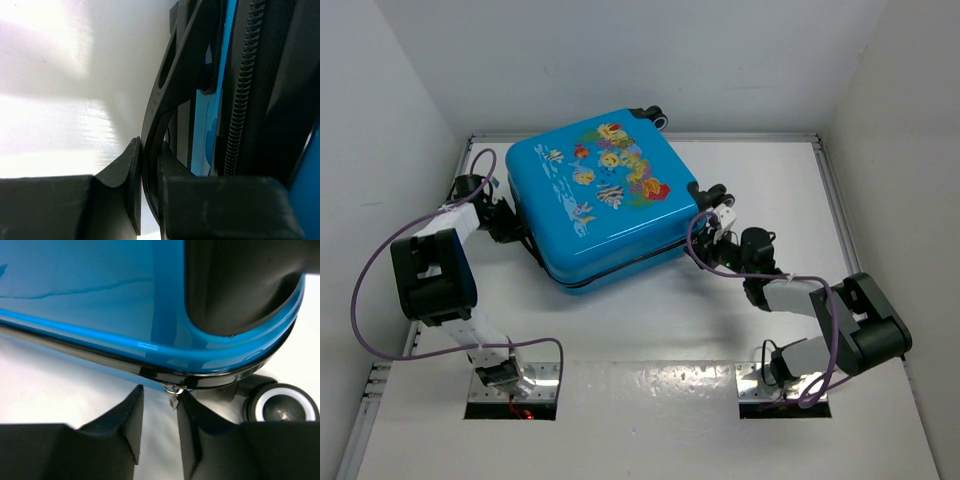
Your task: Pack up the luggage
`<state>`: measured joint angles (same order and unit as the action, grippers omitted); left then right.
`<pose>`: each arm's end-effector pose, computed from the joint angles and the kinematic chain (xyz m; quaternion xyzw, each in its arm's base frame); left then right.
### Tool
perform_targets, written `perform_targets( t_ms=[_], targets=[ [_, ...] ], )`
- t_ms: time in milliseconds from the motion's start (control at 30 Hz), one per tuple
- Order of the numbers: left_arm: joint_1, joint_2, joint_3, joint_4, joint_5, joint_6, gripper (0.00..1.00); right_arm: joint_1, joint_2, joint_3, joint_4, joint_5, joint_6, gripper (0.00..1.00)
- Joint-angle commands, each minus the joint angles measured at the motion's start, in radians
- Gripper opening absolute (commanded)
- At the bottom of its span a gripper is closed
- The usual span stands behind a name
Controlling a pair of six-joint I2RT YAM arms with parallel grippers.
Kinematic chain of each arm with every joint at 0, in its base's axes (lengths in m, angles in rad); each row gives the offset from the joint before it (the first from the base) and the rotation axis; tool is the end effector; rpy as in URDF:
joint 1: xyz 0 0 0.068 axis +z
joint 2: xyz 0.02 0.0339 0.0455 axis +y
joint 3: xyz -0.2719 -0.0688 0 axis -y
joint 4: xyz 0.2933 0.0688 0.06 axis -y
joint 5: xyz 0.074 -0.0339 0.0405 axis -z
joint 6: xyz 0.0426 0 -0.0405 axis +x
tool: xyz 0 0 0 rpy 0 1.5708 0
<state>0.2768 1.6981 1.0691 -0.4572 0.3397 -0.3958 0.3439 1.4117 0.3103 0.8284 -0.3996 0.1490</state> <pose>0.3696 0.0902 0.1581 -0.2775 0.9166 -0.1779 0.2263 0.2506 0.1074 0.1170 -0.1953 0.7655 0.2979 0.5358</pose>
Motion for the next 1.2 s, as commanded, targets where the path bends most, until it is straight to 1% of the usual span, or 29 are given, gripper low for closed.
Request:
perform_targets(
  t_ms=[0, 67, 100, 167, 200, 233, 367, 500, 567, 667, 767, 900, 933, 1100, 1167],
  targets=[
    [0.027, 0.094, -0.075, -0.144, -0.146, 0.038, 0.00, 0.007, 0.013, 0.039, 0.092, 0.015, -0.023, 0.30],
    [0.027, 0.094, -0.075, -0.144, -0.146, 0.038, 0.00, 0.007, 0.016, 0.046, 0.097, 0.028, -0.019, 0.25],
    [0.036, 0.094, -0.075, -0.144, -0.146, 0.038, 0.00, 0.007, 0.015, 0.046, 0.106, 0.031, -0.022, 0.18],
    [0.036, 0.094, -0.075, -0.144, -0.146, 0.038, 0.00, 0.007, 0.016, 0.043, 0.112, 0.038, -0.025, 0.11],
    [0.047, 0.094, -0.075, -0.144, -0.146, 0.038, 0.00, 0.007, 0.010, 0.041, 0.112, 0.047, -0.025, 0.03],
    [0.047, 0.094, -0.075, -0.144, -0.146, 0.038, 0.00, 0.009, 0.010, 0.039, 0.113, 0.053, -0.028, 0.00],
    [0.071, 0.094, -0.063, -0.144, -0.146, 0.049, 0.00, 0.001, -0.002, 0.027, 0.103, 0.087, -0.040, 0.00],
    [0.162, 0.115, -0.017, -0.193, -0.137, 0.049, 0.00, -0.035, -0.010, 0.033, 0.075, 0.122, -0.020, 0.00],
    [0.189, 0.132, 0.012, -0.213, -0.137, 0.058, 0.00, -0.059, -0.011, 0.038, 0.058, 0.136, -0.009, 0.00],
    [0.237, 0.155, 0.066, -0.222, -0.197, 0.069, 0.00, -0.103, -0.019, 0.056, 0.029, 0.143, 0.017, 0.00],
    [0.269, 0.195, 0.133, -0.222, -0.197, 0.069, 0.00, -0.132, -0.025, 0.062, 0.012, 0.145, 0.027, 0.00],
    [0.269, 0.263, 0.230, -0.222, -0.197, 0.069, 0.00, -0.158, -0.005, 0.088, 0.002, 0.146, 0.034, 0.00],
    [0.269, 0.282, 0.274, -0.222, -0.197, 0.069, 0.00, -0.164, 0.001, 0.098, 0.003, 0.146, 0.037, 0.00],
    [0.260, 0.406, 0.434, -0.222, -0.197, 0.092, 0.00, -0.184, 0.105, 0.188, 0.021, 0.128, 0.076, 0.00],
    [0.260, 0.480, 0.537, -0.222, -0.173, 0.101, 0.00, -0.198, 0.167, 0.248, 0.026, 0.113, 0.098, 0.00]
  ],
)
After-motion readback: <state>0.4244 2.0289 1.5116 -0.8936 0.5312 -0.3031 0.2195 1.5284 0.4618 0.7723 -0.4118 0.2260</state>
